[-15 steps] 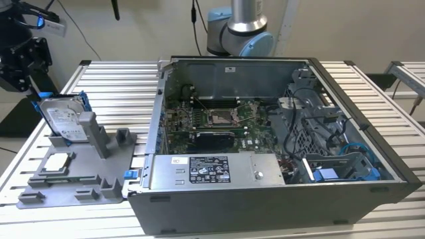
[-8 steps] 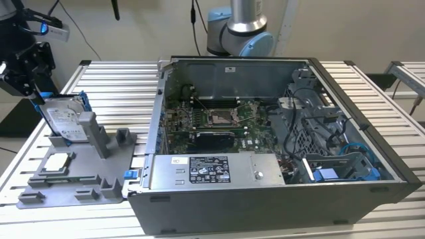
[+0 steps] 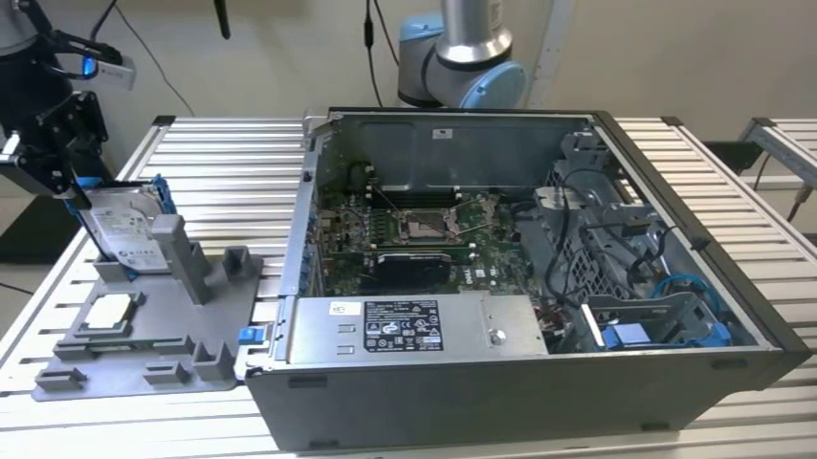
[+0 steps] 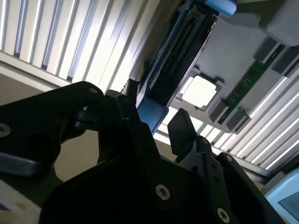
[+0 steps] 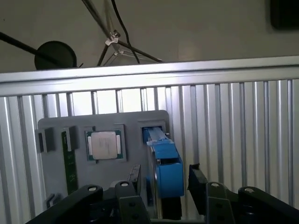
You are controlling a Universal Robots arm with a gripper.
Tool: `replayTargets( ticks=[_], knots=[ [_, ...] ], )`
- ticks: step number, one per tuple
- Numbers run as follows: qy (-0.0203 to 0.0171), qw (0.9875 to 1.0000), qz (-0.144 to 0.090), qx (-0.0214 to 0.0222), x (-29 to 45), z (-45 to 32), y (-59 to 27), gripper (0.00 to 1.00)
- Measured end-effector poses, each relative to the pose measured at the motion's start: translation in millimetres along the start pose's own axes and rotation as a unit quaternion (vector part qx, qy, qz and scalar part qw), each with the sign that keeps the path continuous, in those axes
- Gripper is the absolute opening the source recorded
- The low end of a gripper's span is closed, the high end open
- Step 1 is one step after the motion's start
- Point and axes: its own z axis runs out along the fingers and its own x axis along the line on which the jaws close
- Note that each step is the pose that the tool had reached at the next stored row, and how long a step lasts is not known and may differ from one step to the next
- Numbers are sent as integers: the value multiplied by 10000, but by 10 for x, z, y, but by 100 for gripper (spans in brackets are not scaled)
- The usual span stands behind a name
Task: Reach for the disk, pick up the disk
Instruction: 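Pick up the disk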
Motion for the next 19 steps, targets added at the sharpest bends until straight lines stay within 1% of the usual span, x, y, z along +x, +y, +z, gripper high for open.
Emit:
replayTargets(
  ticks=[2, 6, 7, 15, 19],
  knots=[
    [-5, 10000, -28, 23, 1, 33, 10, 100],
    [-22, 10000, -39, 88, -4, 86, 15, 100],
    [-25, 9999, -40, 96, -5, 104, 15, 100],
    [-25, 9999, -43, 98, -20, 249, 21, 100],
    [-25, 9999, -72, 91, -24, 298, 23, 100]
  ],
)
